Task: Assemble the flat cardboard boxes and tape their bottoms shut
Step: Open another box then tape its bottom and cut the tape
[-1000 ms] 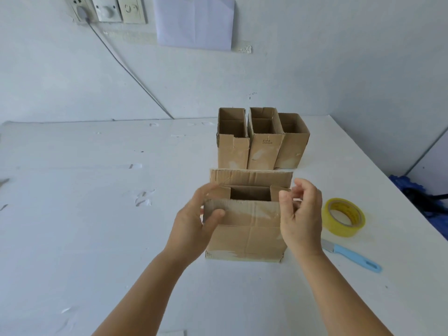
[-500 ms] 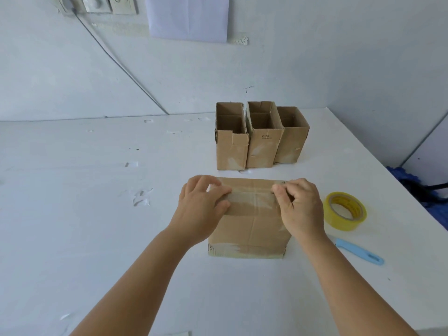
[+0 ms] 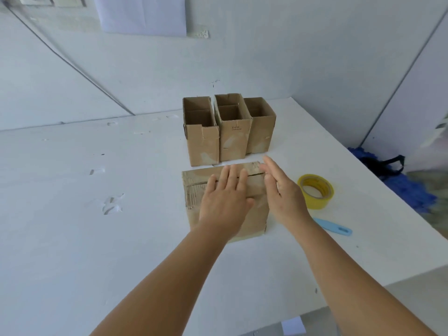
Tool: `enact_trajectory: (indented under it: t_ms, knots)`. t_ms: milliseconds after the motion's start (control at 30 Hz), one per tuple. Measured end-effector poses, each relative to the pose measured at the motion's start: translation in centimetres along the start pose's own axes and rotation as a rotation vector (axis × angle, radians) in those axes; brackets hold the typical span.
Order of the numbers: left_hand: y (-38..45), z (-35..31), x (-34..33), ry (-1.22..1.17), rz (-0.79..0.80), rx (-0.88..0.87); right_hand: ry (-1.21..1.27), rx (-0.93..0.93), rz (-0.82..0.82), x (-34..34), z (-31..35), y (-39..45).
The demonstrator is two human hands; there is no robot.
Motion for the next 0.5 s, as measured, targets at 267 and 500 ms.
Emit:
enact_trajectory:
  t_ms: [267,500]
  knots:
    - [1.1,-0.3,-0.5,0.033,-0.077,-0.023,0.015,-0.134,0.039,1.1,-4.8,1.0]
    - [1.4,-0.7,-0.1,0.081,-0.091,0.012,-0.316,-0.253,0.161,3.3,-13.1,3.4]
Point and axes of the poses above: each hand's wrist, its own y-axis towards the middle knuckle, its own x-axis out of the back of the hand, z = x × y, the point moved 6 cm from there along y, towards the middle knuckle, and after that the axes turned 11 degrees about -z, right-handed, at the moved point
